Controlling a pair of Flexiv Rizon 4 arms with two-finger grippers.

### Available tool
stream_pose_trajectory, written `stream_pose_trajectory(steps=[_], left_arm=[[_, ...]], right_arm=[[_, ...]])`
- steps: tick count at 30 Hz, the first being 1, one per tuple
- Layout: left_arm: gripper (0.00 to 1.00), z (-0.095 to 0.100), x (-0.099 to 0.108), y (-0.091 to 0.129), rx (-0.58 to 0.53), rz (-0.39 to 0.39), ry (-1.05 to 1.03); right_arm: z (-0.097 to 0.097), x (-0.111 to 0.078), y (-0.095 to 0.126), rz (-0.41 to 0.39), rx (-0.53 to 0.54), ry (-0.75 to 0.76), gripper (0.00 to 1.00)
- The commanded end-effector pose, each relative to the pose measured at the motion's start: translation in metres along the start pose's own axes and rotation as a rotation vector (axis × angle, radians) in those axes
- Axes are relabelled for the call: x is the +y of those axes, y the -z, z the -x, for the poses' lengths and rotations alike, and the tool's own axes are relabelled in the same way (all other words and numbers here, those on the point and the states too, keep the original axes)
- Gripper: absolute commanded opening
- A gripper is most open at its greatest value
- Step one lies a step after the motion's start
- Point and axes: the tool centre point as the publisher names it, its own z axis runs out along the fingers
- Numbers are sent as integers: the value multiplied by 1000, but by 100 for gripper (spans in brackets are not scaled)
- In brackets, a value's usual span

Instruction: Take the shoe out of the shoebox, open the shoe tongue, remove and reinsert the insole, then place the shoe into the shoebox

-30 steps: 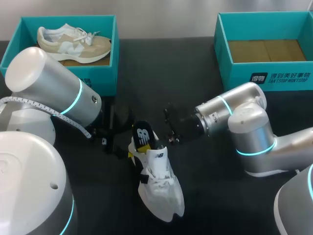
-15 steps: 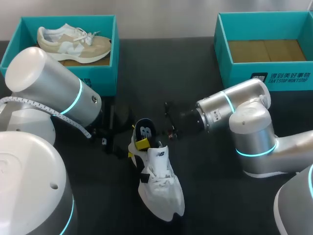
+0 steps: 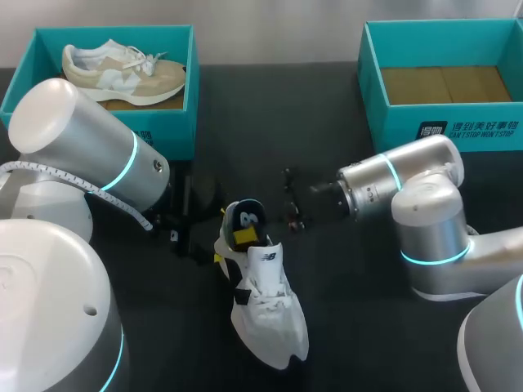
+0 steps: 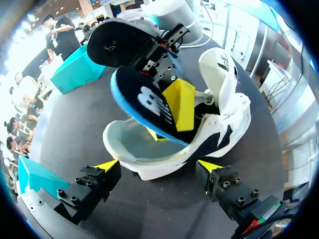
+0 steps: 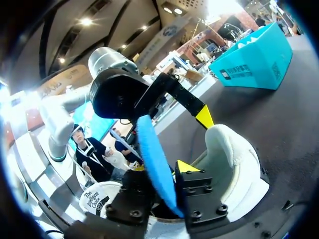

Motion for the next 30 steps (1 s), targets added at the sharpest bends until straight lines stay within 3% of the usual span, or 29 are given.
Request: stream_pose_trajectory(steps=[1, 10, 21, 26, 27, 28, 29, 30], left_arm=[[100, 0, 0, 1, 1, 1, 0], [100, 0, 0, 1, 1, 1, 0], [100, 0, 0, 1, 1, 1, 0], [100, 0, 0, 1, 1, 1, 0], [100, 0, 0, 1, 1, 1, 0], [100, 0, 0, 1, 1, 1, 0], [100, 0, 0, 1, 1, 1, 0], [100, 0, 0, 1, 1, 1, 0]], right_arm=[[7, 0, 1, -6, 12, -12, 0], [15, -13, -2, -39, 48, -81, 0], [6, -36, -6, -84, 61, -158, 0], [1, -35, -6, -90, 45, -152, 0], [0, -32, -5, -86, 41, -139, 26], [0, -30, -5, -84, 37, -131, 44], [0, -27, -4, -85, 31, -122, 58], [0, -25, -4, -85, 28, -112, 67]])
